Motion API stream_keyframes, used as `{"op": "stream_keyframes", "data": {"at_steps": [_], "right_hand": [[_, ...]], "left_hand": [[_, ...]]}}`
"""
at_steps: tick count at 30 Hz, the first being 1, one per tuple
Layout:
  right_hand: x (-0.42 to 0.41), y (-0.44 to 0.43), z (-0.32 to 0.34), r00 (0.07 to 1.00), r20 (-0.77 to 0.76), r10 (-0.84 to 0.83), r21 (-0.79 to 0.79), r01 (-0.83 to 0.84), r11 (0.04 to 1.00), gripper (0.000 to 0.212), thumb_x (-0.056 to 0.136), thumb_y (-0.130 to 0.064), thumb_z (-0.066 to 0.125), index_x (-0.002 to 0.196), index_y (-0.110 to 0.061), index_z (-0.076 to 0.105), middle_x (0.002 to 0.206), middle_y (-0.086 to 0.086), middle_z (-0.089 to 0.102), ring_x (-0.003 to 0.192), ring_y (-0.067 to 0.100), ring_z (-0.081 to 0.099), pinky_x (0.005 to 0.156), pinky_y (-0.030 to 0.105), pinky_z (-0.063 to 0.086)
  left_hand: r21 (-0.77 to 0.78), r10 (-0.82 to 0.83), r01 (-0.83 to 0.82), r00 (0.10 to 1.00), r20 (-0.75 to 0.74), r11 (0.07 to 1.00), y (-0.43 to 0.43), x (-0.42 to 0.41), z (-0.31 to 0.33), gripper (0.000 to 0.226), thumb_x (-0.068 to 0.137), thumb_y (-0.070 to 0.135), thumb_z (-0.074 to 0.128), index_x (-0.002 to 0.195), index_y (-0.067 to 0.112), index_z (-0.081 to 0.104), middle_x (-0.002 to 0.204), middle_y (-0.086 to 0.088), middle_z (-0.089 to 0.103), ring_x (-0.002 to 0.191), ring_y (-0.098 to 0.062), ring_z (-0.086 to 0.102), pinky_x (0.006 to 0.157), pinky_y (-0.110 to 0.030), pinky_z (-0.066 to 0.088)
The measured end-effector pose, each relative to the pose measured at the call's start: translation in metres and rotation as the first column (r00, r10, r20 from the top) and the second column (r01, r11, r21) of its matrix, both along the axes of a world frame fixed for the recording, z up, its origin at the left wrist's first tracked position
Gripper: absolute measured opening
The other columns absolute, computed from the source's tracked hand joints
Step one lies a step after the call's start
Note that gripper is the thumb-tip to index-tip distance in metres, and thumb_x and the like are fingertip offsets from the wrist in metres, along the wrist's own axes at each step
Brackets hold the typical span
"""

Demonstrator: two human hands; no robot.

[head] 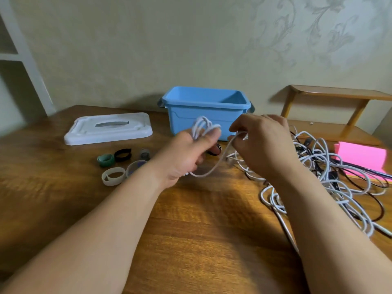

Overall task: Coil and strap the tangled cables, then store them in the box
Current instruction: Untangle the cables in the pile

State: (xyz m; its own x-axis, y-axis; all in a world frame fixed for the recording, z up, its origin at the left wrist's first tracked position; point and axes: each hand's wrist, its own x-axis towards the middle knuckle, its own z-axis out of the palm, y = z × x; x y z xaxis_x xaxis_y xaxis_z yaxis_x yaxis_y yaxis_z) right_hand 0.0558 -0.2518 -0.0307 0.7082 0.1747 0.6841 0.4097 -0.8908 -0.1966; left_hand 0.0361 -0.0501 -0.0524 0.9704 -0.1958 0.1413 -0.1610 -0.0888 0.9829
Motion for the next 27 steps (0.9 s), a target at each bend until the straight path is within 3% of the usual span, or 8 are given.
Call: {"op": "stream_keyframes", "data": {"at_steps": [3, 6, 9, 11, 13, 18, 22, 27], "right_hand": [[-0.006, 0.009, -0.001, 0.998, -0.027, 0.051, 0.041, -0.050, 0.998, 0.028, 0.084, -0.017, 0.069, 0.109, -0.027, 0.076, 0.092, -0.003, 0.079, 0.093, 0.029, 0.068, 0.099, 0.041, 0.041], [-0.009, 0.009, 0.002, 0.993, -0.055, 0.107, 0.132, -0.099, 0.986, 0.031, 0.084, -0.016, 0.063, 0.112, -0.023, 0.076, 0.096, -0.002, 0.080, 0.093, 0.028, 0.071, 0.095, 0.044, 0.051], [-0.010, 0.010, 0.004, 0.988, -0.079, 0.135, 0.158, -0.121, 0.980, 0.027, 0.088, -0.015, 0.069, 0.114, -0.021, 0.076, 0.104, -0.002, 0.080, 0.099, 0.021, 0.073, 0.088, 0.037, 0.055], [-0.009, 0.010, 0.003, 0.986, -0.088, 0.139, 0.159, -0.124, 0.979, 0.024, 0.089, -0.018, 0.070, 0.112, -0.021, 0.076, 0.102, -0.002, 0.080, 0.098, 0.020, 0.074, 0.082, 0.035, 0.056], [-0.004, 0.008, 0.001, 0.988, -0.093, 0.124, 0.140, -0.111, 0.984, 0.014, 0.093, -0.029, 0.071, 0.105, -0.023, 0.075, 0.093, -0.004, 0.079, 0.089, 0.021, 0.072, 0.077, 0.037, 0.055], [0.003, 0.005, -0.008, 0.989, -0.106, 0.099, 0.015, -0.098, 0.995, 0.023, 0.104, -0.043, 0.061, 0.097, -0.026, 0.075, 0.077, -0.004, 0.072, 0.081, 0.026, 0.066, 0.088, 0.039, 0.040], [0.004, 0.017, -0.012, 0.994, -0.023, 0.104, -0.002, -0.104, 0.995, 0.027, 0.105, -0.042, 0.050, 0.097, -0.026, 0.070, 0.079, -0.003, 0.075, 0.079, 0.029, 0.066, 0.097, 0.040, 0.040], [-0.006, 0.030, -0.008, 0.988, -0.025, 0.150, 0.044, -0.149, 0.988, 0.017, 0.103, -0.029, 0.053, 0.097, -0.013, 0.053, 0.076, 0.009, 0.071, 0.080, 0.043, 0.062, 0.083, 0.031, 0.026]], "left_hand": [[0.112, -0.106, 0.104, 0.994, 0.009, 0.988, -0.012, -0.003, -0.004, 0.030, 0.099, 0.046, 0.066, 0.111, 0.021, 0.077, 0.106, -0.008, 0.081, 0.102, -0.023, 0.076, 0.081, -0.031, 0.057], [0.129, -0.105, 0.103, 0.994, 0.008, 0.986, -0.012, -0.004, -0.004, 0.021, 0.104, 0.037, 0.067, 0.102, 0.017, 0.074, 0.079, 0.002, 0.074, 0.074, -0.012, 0.066, 0.065, -0.022, 0.051], [0.111, -0.098, 0.095, 0.995, 0.026, 0.989, -0.012, -0.003, -0.007, 0.017, 0.100, 0.039, 0.070, 0.101, 0.023, 0.077, 0.077, 0.003, 0.064, 0.076, -0.014, 0.059, 0.072, -0.032, 0.051], [0.029, -0.118, 0.118, 0.993, 0.021, 0.993, -0.013, -0.004, -0.007, 0.016, 0.100, 0.038, 0.070, 0.089, 0.028, 0.078, 0.075, 0.000, 0.066, 0.075, -0.021, 0.062, 0.073, -0.034, 0.053], [-0.124, -0.124, 0.121, 0.992, -0.021, 0.985, -0.011, -0.005, -0.003, 0.025, 0.104, 0.034, 0.066, 0.080, 0.026, 0.070, 0.066, 0.000, 0.054, 0.057, -0.020, 0.053, 0.058, -0.030, 0.051], [-0.434, 0.005, -0.033, 0.998, -0.066, 0.900, -0.005, 0.001, 0.003, 0.043, 0.107, 0.041, 0.060, 0.070, 0.023, 0.046, 0.060, 0.003, 0.029, 0.042, -0.010, 0.027, 0.044, -0.026, 0.027], [-0.393, 0.125, -0.134, 0.991, -0.049, 0.910, -0.014, 0.003, -0.004, 0.036, 0.102, 0.047, 0.065, 0.083, 0.017, 0.060, 0.066, 0.000, 0.043, 0.049, -0.012, 0.036, 0.050, -0.028, 0.039], [-0.277, 0.136, -0.129, 0.991, 0.007, 0.952, -0.026, 0.003, -0.011, 0.036, 0.096, 0.055, 0.070, 0.107, 0.023, 0.079, 0.081, -0.004, 0.067, 0.061, -0.011, 0.057, 0.061, -0.033, 0.051]]}}
